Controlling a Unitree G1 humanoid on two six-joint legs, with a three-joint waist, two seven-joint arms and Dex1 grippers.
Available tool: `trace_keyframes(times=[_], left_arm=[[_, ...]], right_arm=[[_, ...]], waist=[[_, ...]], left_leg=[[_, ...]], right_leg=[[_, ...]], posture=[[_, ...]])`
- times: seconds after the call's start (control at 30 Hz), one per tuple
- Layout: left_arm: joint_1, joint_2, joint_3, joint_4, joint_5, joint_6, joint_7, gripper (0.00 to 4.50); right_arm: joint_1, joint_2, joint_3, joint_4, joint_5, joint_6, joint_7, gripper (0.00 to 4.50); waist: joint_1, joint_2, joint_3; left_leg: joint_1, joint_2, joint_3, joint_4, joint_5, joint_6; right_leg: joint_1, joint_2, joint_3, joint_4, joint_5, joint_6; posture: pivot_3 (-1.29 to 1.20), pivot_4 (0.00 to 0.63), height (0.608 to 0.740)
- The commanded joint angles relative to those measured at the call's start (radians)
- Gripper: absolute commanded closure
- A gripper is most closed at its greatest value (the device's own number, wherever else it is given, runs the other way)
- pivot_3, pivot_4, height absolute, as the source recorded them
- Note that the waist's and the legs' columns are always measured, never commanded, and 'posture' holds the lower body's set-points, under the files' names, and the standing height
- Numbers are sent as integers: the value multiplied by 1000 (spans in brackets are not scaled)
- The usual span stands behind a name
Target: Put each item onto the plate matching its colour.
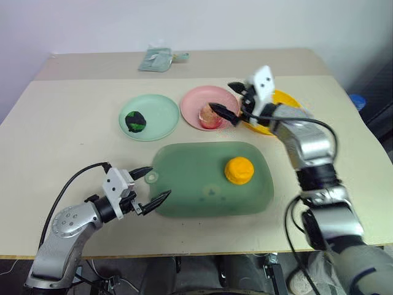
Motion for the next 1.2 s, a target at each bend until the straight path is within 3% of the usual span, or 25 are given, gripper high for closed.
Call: trace_keyframes(times=[0.03, 0.1, 0.17, 0.3, 0.4, 0.47, 0.53, 0.7, 0.83, 0.93, 1.0, 1.07, 1.2], left_arm=[[-17, 12, 8, -6, -14, -19, -20, 0], [-40, 16, 4, 11, -18, -21, -34, 0], [-66, 17, -4, 26, -19, -20, -48, 0], [-104, 11, -17, 39, -17, -12, -59, 0], [-110, 9, -21, 42, -15, -12, -61, 0], [-106, 12, -18, 38, -14, -10, -61, 0], [-99, 13, -16, 31, -14, -8, -59, 0], [-86, 10, -24, 6, -11, 1, -42, 0], [-94, 4, -36, -13, -12, 15, -19, 0], [-99, 1, -44, -26, -11, 25, -3, 0], [-101, -3, -43, -35, -11, 31, 9, 0], [-95, -5, -35, -44, -8, 33, 27, 0], [-71, -8, 21, -46, 9, 22, 90, 0]], right_arm=[[142, -132, -89, -233, 160, 129, 152, 44], [250, -193, -86, -303, 175, 168, 179, 44], [347, -224, -22, -336, 93, 146, 158, 44], [400, -192, 49, -299, -19, 109, 77, 44], [393, -153, 25, -303, 8, 128, 54, 850], [369, -122, -19, -314, 43, 140, 24, 1623], [342, -98, -59, -314, 78, 159, 3, 1725], [200, -20, -127, -178, 63, 141, -126, 1725], [-39, 57, -139, 194, -80, 147, -397, 1725], [-151, 79, -125, 413, -153, 97, -484, 1725], [-193, 88, -127, 491, -166, 56, -480, 669], [-209, 87, -115, 513, -181, 8, -448, 49], [-141, 17, -82, 410, -219, -117, -322, 49]], waist=[[-4, 0, 0], [-11, 1, 0], [-16, 1, 0], [-16, 1, 0], [-10, 1, 0], [-8, 1, 0], [-8, 1, 0], [-9, 1, 0], [-12, 1, 0], [-8, 1, 0], [-6, 1, 0], [-10, 1, 1], [-13, 2, 1]], left_leg=[[0, 0, 0, 0, 0, 0], [2, 0, 1, 0, 0, 0], [4, 1, 2, 0, 0, 0], [4, 1, 2, 0, 0, 0], [4, 1, 2, 0, 0, 0], [4, 1, 2, 0, 0, 0], [3, 1, 2, 0, 0, 0], [3, 1, 2, 1, 0, 0], [4, 1, 2, 0, 0, 0], [3, 0, 2, 0, 0, -1], [2, 0, 2, 0, 0, -1], [1, 0, 3, -1, 0, -1], [1, 0, 4, 0, 0, -1]], right_leg=[[1, 0, 0, 0, 0, 0], [1, 1, 0, 0, 0, 0], [2, 4, 1, 0, 0, -1], [2, 5, 1, 1, 0, -2], [1, 4, 2, 1, 0, -1], [1, 4, 2, 1, 0, -1], [2, 4, 2, 1, 0, -1], [2, 4, 1, 1, 0, -1], [1, 4, 1, 2, 0, -2], [0, 4, 1, 2, 0, -2], [-1, 3, 1, 1, 0, -2], [-1, 3, 2, 0, 0, -2], [-2, 3, 2, 0, 0, -1]], posture=[[0, 150, 740], [0, 150, 740], [0, 150, 740], [0, 150, 740], [0, 150, 740], [0, 150, 740], [0, 150, 740], [0, 150, 740], [0, 150, 740], [0, 150, 740], [0, 150, 740], [0, 150, 740], [0, 150, 740]])
